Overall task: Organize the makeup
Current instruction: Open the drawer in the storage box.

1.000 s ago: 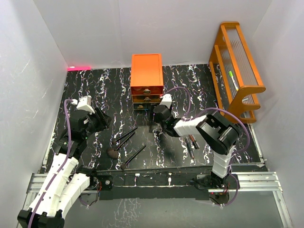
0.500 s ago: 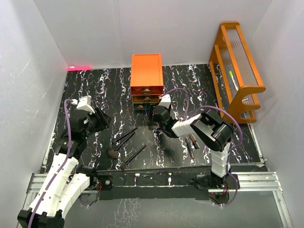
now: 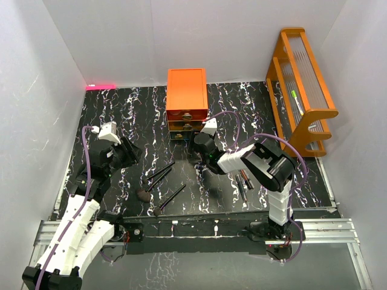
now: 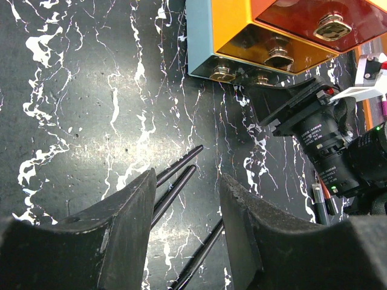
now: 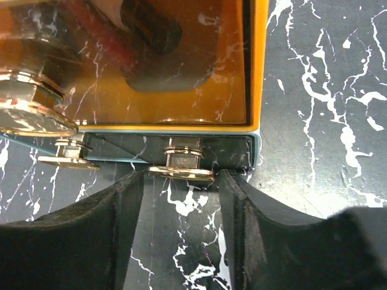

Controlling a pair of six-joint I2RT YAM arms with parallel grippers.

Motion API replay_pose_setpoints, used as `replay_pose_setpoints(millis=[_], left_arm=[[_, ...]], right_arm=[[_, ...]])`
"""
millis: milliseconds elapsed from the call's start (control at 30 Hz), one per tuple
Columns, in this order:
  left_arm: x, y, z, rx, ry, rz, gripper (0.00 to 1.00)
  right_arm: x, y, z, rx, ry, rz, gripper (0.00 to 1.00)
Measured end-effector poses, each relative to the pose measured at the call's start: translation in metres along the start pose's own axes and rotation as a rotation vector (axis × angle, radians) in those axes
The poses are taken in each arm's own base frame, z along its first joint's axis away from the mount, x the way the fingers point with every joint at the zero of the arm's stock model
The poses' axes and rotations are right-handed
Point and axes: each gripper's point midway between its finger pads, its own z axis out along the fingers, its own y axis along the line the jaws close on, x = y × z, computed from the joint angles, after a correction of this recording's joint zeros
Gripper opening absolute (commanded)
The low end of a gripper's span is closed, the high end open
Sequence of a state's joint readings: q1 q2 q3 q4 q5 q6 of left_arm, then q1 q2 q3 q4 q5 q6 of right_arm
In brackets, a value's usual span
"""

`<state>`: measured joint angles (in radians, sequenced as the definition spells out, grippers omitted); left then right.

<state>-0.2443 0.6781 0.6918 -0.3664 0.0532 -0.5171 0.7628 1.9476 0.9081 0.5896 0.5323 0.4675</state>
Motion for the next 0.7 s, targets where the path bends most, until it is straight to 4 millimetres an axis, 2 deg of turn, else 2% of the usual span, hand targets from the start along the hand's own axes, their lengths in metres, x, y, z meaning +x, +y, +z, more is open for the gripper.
replay_pose_setpoints(millis=[100,200,500,700], left_arm=[[0.000,0.000,0.000,0.000,0.000,0.000,0.45],[0.000,0.000,0.000,0.000,0.000,0.000,0.45],[0.000,0.000,0.000,0.000,0.000,0.000,0.45],[0.000,0.000,0.000,0.001,0.000,0.000,0.45]], right_arm=[[0.000,0.000,0.003,0.004,-0.005,-0.004,0.38],[0.000,-0.001,0.004,0.006,-0.007,-0.011,0.32],[0.002,0.000,0.002,-0.009,0.006,-0.013,0.28],[0.008,-0.002,-0.021,-0.037,0.047,-0.005,0.27]])
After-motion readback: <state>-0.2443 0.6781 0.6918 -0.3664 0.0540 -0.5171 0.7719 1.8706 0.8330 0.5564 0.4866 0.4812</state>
